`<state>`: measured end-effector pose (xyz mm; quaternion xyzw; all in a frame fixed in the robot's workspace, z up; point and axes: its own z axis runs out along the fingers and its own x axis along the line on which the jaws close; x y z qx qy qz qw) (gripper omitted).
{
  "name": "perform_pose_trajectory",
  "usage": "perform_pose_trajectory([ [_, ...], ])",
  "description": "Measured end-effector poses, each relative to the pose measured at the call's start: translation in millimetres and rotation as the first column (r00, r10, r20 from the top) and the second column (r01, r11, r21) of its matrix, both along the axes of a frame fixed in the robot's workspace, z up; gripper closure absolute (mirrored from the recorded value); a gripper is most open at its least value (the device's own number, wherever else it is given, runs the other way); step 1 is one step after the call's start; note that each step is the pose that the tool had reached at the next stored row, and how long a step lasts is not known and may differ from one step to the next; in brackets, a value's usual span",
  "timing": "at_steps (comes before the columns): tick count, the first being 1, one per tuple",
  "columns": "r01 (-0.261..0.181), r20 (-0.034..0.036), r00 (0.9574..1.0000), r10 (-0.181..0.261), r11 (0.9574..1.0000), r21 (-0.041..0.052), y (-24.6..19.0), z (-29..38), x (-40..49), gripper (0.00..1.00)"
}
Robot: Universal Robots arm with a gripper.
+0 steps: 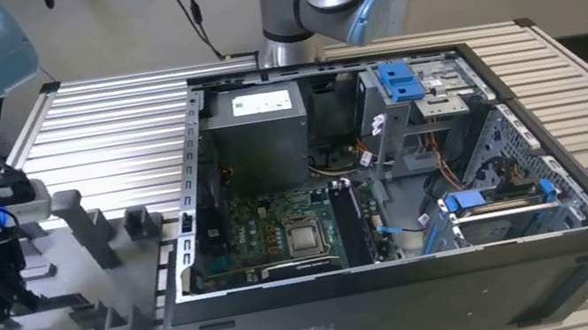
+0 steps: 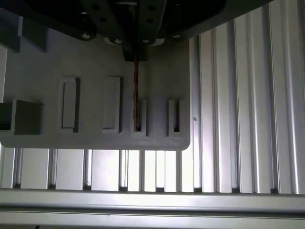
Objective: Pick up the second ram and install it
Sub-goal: 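Pick up the second ram and move it above second insertion slot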
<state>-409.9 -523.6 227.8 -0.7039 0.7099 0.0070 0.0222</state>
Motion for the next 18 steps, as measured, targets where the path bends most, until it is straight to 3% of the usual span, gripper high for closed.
perform_pose_trajectory([
  [6,0.000,0.0005,1.0000,0.000,1.0000,0.0001,0.0,6.7,-0.3,0.86],
  [18,0.001,0.0006,1.0000,-0.001,1.0000,-0.0001,0.2,9.5,-0.5,0.86],
])
